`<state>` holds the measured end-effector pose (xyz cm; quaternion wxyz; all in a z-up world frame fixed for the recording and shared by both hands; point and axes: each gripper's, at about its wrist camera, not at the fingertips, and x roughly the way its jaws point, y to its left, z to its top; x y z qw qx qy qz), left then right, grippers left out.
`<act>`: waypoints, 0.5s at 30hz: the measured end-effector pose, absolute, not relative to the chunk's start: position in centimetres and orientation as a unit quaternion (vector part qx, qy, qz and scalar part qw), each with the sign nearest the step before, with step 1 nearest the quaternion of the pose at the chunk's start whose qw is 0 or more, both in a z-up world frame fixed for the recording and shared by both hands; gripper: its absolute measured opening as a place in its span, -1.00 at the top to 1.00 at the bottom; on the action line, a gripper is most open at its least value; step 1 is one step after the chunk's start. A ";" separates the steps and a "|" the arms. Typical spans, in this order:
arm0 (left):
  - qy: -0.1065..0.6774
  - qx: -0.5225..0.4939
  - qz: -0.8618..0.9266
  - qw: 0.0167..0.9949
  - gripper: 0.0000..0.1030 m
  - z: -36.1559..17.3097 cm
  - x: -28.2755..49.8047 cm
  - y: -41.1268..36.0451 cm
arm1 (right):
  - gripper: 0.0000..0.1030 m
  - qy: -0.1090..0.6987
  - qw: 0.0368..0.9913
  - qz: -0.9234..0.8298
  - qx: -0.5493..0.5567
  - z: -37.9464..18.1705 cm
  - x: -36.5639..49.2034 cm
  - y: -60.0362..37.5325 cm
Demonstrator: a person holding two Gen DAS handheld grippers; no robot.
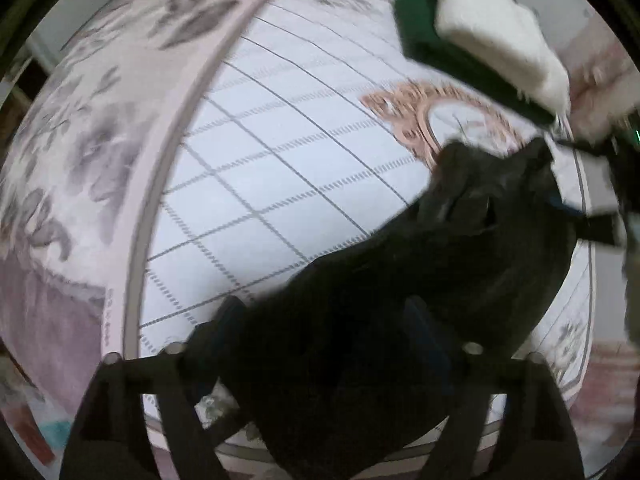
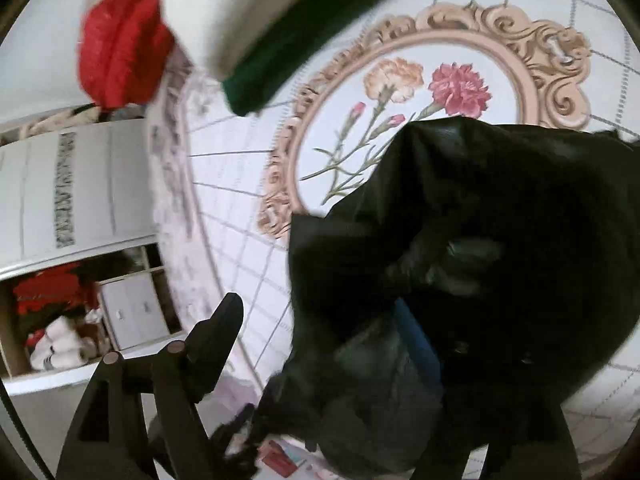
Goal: Fold large clothes
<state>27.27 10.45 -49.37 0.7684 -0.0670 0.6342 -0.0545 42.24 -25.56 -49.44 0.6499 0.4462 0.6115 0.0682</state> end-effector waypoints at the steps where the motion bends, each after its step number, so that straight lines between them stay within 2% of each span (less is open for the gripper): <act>1: 0.634 -0.074 -0.050 0.768 -0.61 -49.1 27.2 10.8 | -0.54 0.609 0.656 0.070 0.440 -48.8 41.6 -25.6; 2: 0.635 -0.082 -0.046 0.766 -0.61 -49.1 27.3 11.2 | -0.51 0.611 0.665 0.065 0.425 -48.3 41.0 -25.3; 3: 0.636 -0.093 -0.044 0.765 -0.61 -49.2 27.2 11.2 | -0.36 0.617 0.670 0.060 0.408 -48.0 40.6 -24.9; 4: 0.636 -0.100 -0.046 0.764 -0.61 -49.4 27.2 10.9 | 0.03 0.628 0.670 0.064 0.390 -48.3 40.5 -24.0; 6: 0.644 -0.099 -0.047 0.757 -0.61 -50.4 28.0 9.4 | 0.39 0.646 0.663 0.069 0.373 -50.0 40.9 -22.3; 11: 0.644 -0.080 -0.047 0.759 -0.61 -52.9 29.6 5.0 | 0.44 0.659 0.679 0.049 0.321 -56.0 44.5 -19.2; 15: 0.642 -0.064 -0.031 0.763 -0.61 -54.9 31.5 2.8 | 0.44 0.656 0.660 0.069 0.360 -54.7 44.8 -20.5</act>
